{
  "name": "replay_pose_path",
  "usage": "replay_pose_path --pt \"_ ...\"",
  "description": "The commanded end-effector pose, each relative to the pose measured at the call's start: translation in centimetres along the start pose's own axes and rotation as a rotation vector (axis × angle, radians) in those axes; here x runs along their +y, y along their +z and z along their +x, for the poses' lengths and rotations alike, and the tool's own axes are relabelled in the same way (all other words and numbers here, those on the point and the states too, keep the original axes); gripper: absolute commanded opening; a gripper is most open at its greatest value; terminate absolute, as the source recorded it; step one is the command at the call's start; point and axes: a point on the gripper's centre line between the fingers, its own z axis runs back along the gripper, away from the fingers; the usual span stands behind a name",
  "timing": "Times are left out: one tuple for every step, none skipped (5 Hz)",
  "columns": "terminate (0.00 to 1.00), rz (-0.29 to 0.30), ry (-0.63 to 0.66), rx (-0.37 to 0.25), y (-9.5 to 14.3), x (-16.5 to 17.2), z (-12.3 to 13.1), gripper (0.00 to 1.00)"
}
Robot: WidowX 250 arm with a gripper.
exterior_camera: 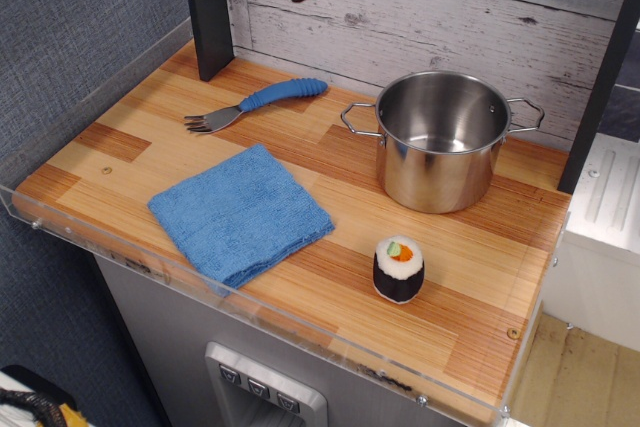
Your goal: PICK UP THE BLUE TOWEL AND PUT NEAR THE VESSEL
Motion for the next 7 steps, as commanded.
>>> replay_pose_path --pt "0.00 0.000 0.000 0.000 0.0 0.0 0.0 1.00" --pt "0.00 -0.008 -0.028 -0.024 1.5 -0.7 0.2 1.00" --pt "0.00 -0.004 -0.058 -0.046 2.6 -2.3 0.2 1.00" --pt "0.00 0.007 -0.116 -0.055 2.6 -4.3 -0.4 1.00" --pt "0.00 0.031 -0.110 -0.042 2.0 -4.6 -2.0 1.00" --pt "0.00 0.041 -0.049 -0.012 0.1 -3.2 -2.4 1.00" --pt "0.00 0.064 -0.042 0.017 -2.0 -2.2 -2.1 1.00"
